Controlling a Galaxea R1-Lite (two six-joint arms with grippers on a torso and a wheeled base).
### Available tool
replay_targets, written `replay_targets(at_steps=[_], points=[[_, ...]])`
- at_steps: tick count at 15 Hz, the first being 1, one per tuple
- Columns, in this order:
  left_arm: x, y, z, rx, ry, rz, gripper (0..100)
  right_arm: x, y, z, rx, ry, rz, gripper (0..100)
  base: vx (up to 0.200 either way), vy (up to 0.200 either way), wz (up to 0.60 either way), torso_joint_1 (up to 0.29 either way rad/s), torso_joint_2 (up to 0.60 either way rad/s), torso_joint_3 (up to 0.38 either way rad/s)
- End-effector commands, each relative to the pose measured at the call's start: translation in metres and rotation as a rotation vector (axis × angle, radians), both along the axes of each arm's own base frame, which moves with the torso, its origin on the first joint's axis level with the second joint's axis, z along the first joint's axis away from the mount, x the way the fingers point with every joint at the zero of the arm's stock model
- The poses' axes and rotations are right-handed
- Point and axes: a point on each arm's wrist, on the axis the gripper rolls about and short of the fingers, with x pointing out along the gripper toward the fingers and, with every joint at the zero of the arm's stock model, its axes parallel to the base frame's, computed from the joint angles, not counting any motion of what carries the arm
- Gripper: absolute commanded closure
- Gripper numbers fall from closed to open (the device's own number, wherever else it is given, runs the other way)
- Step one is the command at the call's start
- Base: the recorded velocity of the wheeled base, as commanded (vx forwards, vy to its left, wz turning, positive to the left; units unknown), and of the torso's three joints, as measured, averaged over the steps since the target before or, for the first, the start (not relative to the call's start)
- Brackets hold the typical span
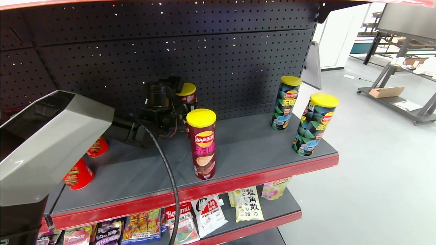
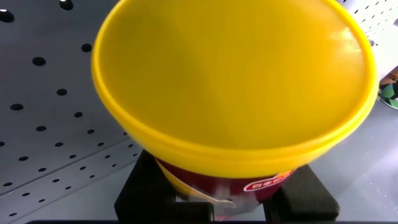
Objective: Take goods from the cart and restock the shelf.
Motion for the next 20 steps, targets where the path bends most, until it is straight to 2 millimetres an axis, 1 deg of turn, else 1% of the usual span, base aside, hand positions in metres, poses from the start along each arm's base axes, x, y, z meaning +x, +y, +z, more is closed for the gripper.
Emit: replay_targets(at_steps=[1, 7, 8, 11, 14, 16, 20], points=[[-0.001, -0.001, -0.002, 0.009, 0.009, -0.006, 100, 0.0, 0.0, 0.0, 0.0, 0.002, 0.0, 0, 0.0, 0.0, 0.0, 0.0, 0.0, 0.0], [-0.003, 0.0, -0.003, 0.036, 0.01, -0.009, 100, 0.0, 0.0, 0.0, 0.0, 0.002, 0.0, 0, 0.0, 0.0, 0.0, 0.0, 0.0, 0.0], [-0.003, -0.001, -0.004, 0.038, 0.013, -0.01, 0, 0.0, 0.0, 0.0, 0.0, 0.002, 0.0, 0, 0.0, 0.0, 0.0, 0.0, 0.0, 0.0], [-0.006, -0.001, 0.002, 0.034, 0.012, -0.017, 0, 0.0, 0.0, 0.0, 0.0, 0.002, 0.0, 0, 0.0, 0.0, 0.0, 0.0, 0.0, 0.0], [-0.011, 0.001, 0.01, 0.04, 0.052, -0.03, 0, 0.0, 0.0, 0.0, 0.0, 0.002, 0.0, 0, 0.0, 0.0, 0.0, 0.0, 0.0, 0.0], [-0.015, 0.002, 0.011, 0.041, 0.055, -0.032, 0, 0.0, 0.0, 0.0, 0.0, 0.002, 0.0, 0, 0.0, 0.0, 0.0, 0.0, 0.0, 0.0], [-0.029, 0.013, 0.013, 0.052, 0.085, -0.02, 0, 0.0, 0.0, 0.0, 0.0, 0.002, 0.0, 0, 0.0, 0.0, 0.0, 0.0, 0.0, 0.0]])
